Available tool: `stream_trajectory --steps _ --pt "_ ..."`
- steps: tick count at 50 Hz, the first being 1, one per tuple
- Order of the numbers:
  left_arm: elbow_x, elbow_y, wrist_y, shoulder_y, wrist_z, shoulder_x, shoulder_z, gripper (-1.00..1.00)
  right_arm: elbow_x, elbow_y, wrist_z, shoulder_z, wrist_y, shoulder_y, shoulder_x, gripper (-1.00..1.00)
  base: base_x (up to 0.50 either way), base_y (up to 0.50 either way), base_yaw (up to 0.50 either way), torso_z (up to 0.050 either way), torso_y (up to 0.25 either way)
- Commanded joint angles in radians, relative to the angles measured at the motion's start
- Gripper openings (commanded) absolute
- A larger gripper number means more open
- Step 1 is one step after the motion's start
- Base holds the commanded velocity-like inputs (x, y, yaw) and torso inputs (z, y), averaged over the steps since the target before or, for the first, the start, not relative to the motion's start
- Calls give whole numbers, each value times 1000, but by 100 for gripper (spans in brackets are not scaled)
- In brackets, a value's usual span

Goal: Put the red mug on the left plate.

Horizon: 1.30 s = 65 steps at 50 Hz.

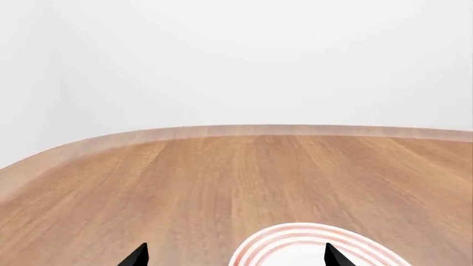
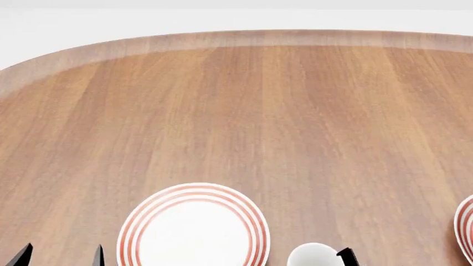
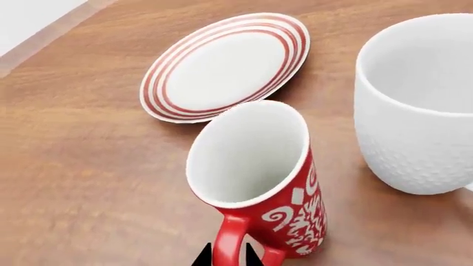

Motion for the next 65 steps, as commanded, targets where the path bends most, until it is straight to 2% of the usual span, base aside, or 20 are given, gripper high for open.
stream_trajectory --steps 1,12,25,43,65 --pt "-3 1 2 1 -3 -4 4 100 -28 -102 -26 -62 19 -18 28 -100 0 0 0 0 0" --pt "-8 3 0 -1 -9 -8 4 100 -50 -314 2 -133 90 -53 78 -100 0 0 0 0 0" --pt "-9 2 3 -4 -14 -11 9 100 -81 -428 -150 -227 75 -53 129 -100 0 0 0 0 0" --pt "-15 -6 7 -9 -18 -15 14 100 -20 -381 -476 -330 73 -3 170 -100 0 0 0 0 0" --pt "-18 -7 12 -10 -28 -20 18 100 53 -326 -762 -436 129 24 183 -100 0 0 0 0 0"
